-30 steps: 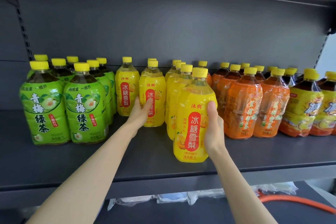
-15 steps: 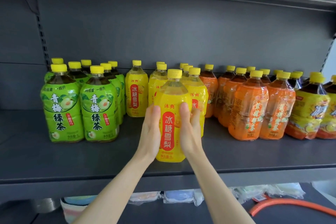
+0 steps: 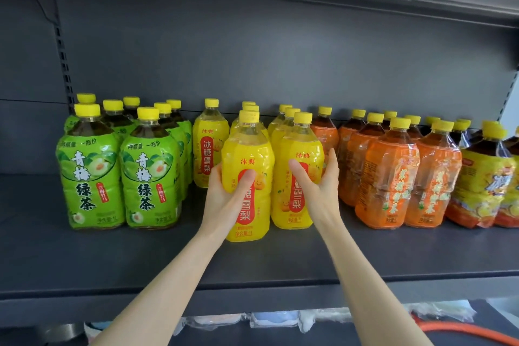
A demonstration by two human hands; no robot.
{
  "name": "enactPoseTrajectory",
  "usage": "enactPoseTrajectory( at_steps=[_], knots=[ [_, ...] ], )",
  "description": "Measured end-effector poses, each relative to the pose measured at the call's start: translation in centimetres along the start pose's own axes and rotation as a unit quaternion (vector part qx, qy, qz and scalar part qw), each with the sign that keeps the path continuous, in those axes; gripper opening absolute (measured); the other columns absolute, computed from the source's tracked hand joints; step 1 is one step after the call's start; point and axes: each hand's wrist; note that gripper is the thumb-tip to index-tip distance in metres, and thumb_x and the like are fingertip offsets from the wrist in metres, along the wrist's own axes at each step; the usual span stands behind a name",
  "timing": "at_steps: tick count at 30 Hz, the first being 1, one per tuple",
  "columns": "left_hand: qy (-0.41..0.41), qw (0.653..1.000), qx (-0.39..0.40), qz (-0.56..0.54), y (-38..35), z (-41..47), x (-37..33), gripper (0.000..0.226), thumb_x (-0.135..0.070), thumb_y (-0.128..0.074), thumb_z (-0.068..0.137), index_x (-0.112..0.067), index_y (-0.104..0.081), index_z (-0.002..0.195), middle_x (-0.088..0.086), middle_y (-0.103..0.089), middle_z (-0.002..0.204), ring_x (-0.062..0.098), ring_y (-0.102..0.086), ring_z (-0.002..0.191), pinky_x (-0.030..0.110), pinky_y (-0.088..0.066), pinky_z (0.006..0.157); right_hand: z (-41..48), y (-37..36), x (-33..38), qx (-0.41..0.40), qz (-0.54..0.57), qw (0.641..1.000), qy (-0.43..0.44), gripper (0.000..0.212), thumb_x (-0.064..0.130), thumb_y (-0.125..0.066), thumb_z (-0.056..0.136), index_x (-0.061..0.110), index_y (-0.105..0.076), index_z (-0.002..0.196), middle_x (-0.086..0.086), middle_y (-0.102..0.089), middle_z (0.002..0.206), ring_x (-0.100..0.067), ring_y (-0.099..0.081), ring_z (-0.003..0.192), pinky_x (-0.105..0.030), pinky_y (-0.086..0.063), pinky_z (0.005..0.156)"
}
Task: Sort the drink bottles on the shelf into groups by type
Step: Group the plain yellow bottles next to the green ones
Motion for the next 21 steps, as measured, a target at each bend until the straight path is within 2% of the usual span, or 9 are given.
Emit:
enactPoseTrajectory(
  at_steps=[3, 5, 7, 11, 17, 21],
  knots=[
    [0.017, 0.999, -0.008, 0.038, 0.1, 1.1, 0.4, 0.086, -0.067, -0.057, 0.065, -0.03, -0.033, 0.139, -0.002, -0.034, 0.141, 0.017, -0.046, 0.122, 0.038, -0.046, 0.094, 1.0, -0.1, -0.7, 0.041, 0.065, 0.996, -0.039, 0.12, 0.074, -0.072, 0.056, 0.036, -0.011, 0.152, 0.006, -0.045, 0.145, -0.019, -0.048, 0.129, -0.049, -0.042, 0.107],
    [0.03, 0.999, 0.007, 0.026, 0.1, 1.7, 0.6, 0.088, -0.07, -0.058, 0.063, -0.035, -0.031, 0.139, -0.002, -0.036, 0.142, 0.017, -0.047, 0.122, 0.032, -0.048, 0.087, 1.4, -0.1, -1.1, 0.048, 0.072, 0.996, -0.037, 0.111, 0.066, -0.072, 0.058, 0.035, -0.02, 0.15, 0.006, -0.054, 0.135, -0.018, -0.057, 0.119, -0.049, -0.048, 0.101],
    [0.038, 0.999, 0.023, -0.004, -0.1, 2.0, 0.7, 0.085, -0.068, -0.061, 0.062, -0.038, -0.033, 0.137, -0.003, -0.047, 0.136, 0.014, -0.054, 0.114, 0.024, -0.049, 0.076, 1.6, -0.1, -1.5, 0.043, 0.08, 0.996, -0.025, 0.098, 0.06, -0.072, 0.06, 0.032, -0.032, 0.145, 0.006, -0.06, 0.125, -0.016, -0.061, 0.111, -0.047, -0.052, 0.097],
    [0.036, 0.998, 0.031, -0.029, -1.1, 2.3, 0.8, 0.081, -0.057, -0.059, 0.066, -0.035, -0.033, 0.139, -0.009, -0.056, 0.121, 0.006, -0.058, 0.103, 0.017, -0.047, 0.066, 1.6, -0.2, -1.7, 0.035, 0.088, 0.995, -0.015, 0.083, 0.057, -0.07, 0.063, 0.031, -0.042, 0.136, 0.008, -0.063, 0.118, -0.014, -0.065, 0.106, -0.044, -0.054, 0.093],
    [0.039, 0.998, 0.034, -0.023, -1.1, 3.1, 1.2, 0.083, -0.06, -0.057, 0.067, -0.034, -0.032, 0.142, -0.007, -0.057, 0.125, 0.005, -0.059, 0.101, 0.017, -0.048, 0.064, 1.6, -0.4, -2.1, 0.022, 0.078, 0.997, -0.003, 0.082, 0.059, -0.067, 0.064, 0.029, -0.041, 0.136, 0.011, -0.062, 0.115, -0.012, -0.064, 0.105, -0.038, -0.055, 0.092],
    [0.032, 0.999, 0.032, -0.006, -1.1, 3.4, 1.6, 0.078, -0.061, -0.056, 0.068, -0.033, -0.038, 0.139, -0.005, -0.06, 0.122, 0.01, -0.061, 0.103, 0.021, -0.051, 0.071, 1.6, -0.5, -2.2, 0.012, 0.068, 0.998, 0.001, 0.08, 0.057, -0.066, 0.067, 0.028, -0.041, 0.137, 0.012, -0.062, 0.113, -0.012, -0.063, 0.105, -0.034, -0.055, 0.089]
  ],
)
Point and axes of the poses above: each hand's wrist, its own z-axis towards the middle knuckle, its own y-axis out of the back of the hand, x = y × z
